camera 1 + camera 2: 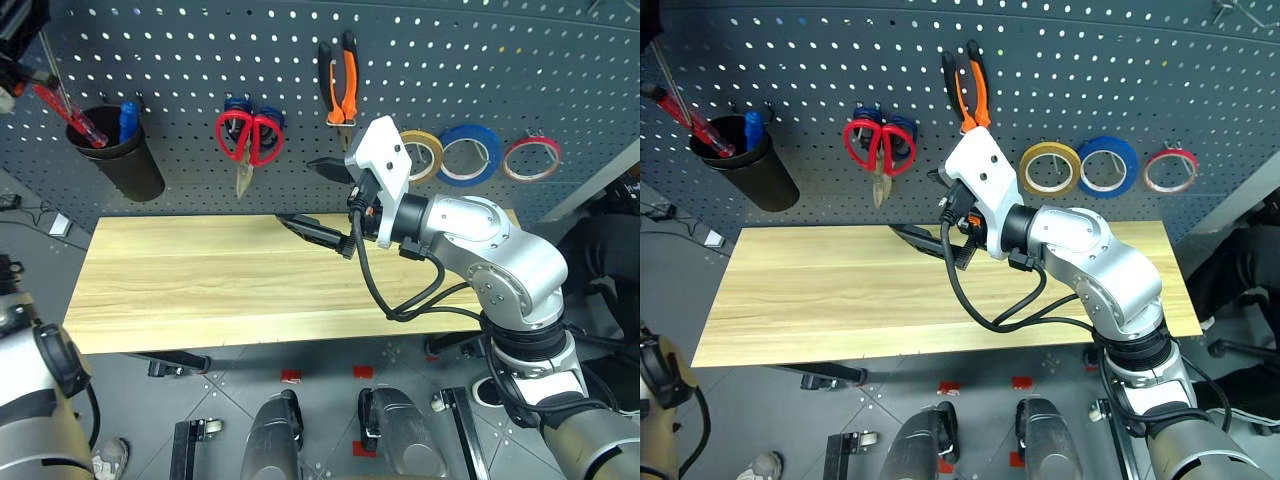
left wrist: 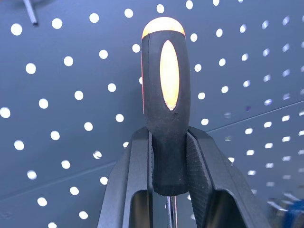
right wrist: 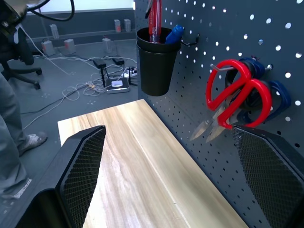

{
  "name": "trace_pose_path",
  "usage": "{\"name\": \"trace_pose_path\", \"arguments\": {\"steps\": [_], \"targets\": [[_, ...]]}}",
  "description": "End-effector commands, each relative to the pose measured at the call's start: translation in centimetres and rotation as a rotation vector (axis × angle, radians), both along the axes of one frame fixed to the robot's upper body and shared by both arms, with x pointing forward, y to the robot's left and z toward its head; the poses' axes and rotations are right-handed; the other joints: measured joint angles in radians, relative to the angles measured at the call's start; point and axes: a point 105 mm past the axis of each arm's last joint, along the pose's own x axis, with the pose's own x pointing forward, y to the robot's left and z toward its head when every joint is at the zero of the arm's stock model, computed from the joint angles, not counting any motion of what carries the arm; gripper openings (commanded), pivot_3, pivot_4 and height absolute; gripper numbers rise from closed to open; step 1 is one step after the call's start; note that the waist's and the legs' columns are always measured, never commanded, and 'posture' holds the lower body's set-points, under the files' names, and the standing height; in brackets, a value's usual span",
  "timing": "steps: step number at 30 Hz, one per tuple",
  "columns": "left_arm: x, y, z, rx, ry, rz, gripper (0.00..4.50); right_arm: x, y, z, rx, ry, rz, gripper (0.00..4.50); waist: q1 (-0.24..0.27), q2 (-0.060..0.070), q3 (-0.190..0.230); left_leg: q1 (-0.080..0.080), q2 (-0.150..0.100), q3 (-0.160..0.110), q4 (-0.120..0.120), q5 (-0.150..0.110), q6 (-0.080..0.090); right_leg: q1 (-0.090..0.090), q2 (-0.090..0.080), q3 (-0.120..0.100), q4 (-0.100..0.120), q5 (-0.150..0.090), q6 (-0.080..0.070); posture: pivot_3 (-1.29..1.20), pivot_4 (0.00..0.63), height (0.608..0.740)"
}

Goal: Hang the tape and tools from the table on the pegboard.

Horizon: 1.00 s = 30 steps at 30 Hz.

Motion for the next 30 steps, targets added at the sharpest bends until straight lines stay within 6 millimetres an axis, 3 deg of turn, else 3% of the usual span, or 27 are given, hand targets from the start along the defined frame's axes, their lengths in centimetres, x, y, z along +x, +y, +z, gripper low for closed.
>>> {"name": "trace_pose_path", "arguments": {"steps": [1,8,11,16,21,27,30], "targets": [[0.5,0.3,0.0,0.041,-0.083,0.099,0.61,-0.7,0.3,1.8,0.044,-0.067,0.017,4.50,-0.001,0.000,-0.006,0.000,0.000,0.000,0.000,0.000,0.000,0.000,0.000,0.000,0.001,0.000,0.000,-0.20,0.157,0.740],[2.3,1.8,-4.9,-0.018,-0.031,0.190,0.61,-0.9,0.6,2.4,0.063,-0.071,0.025,4.50,-0.016,0.000,-0.008,-0.001,0.001,-0.001,0.013,-0.001,0.001,0.000,0.000,0.001,0.012,0.000,0.000,-0.22,0.163,0.740],[2.3,2.0,-5.8,-0.050,-0.029,0.203,0.61,-1.0,0.6,2.3,0.064,-0.067,0.023,4.50,-0.022,0.000,-0.009,-0.001,0.001,-0.003,0.015,0.000,0.002,0.000,0.000,0.001,0.014,0.001,-0.001,-0.22,0.166,0.740],[1.8,2.2,-5.8,-0.079,-0.062,0.204,2.21,-1.0,0.6,2.3,0.063,-0.067,0.026,4.50,-0.022,0.000,-0.010,-0.001,0.001,-0.004,0.015,0.001,0.003,0.000,0.000,0.001,0.015,0.002,-0.001,-0.22,0.167,0.740],[0.7,-0.3,-4.8,0.010,-0.173,0.200,3.71,-0.7,0.2,2.2,0.064,-0.073,0.011,4.50,-0.023,0.000,-0.017,-0.001,0.001,-0.004,0.015,0.001,0.003,0.000,0.000,0.001,0.015,0.002,-0.001,-0.22,0.165,0.740],[-1.2,-4.4,-4.4,0.140,-0.282,0.176,3.71,-0.1,-1.0,1.1,0.066,-0.068,-0.040,4.50,-0.022,0.000,-0.025,-0.001,0.001,-0.004,0.015,0.001,0.003,0.001,-0.001,0.004,0.015,0.002,-0.001,-0.21,0.166,0.740],[-1.6,-5.7,-6.0,0.121,-0.238,0.143,3.71,0.0,-1.7,0.5,0.074,-0.062,-0.066,4.50,-0.023,0.002,-0.031,-0.001,0.001,-0.004,0.015,0.001,0.003,0.001,-0.001,0.005,0.015,0.002,-0.001,-0.20,0.166,0.740]]}}
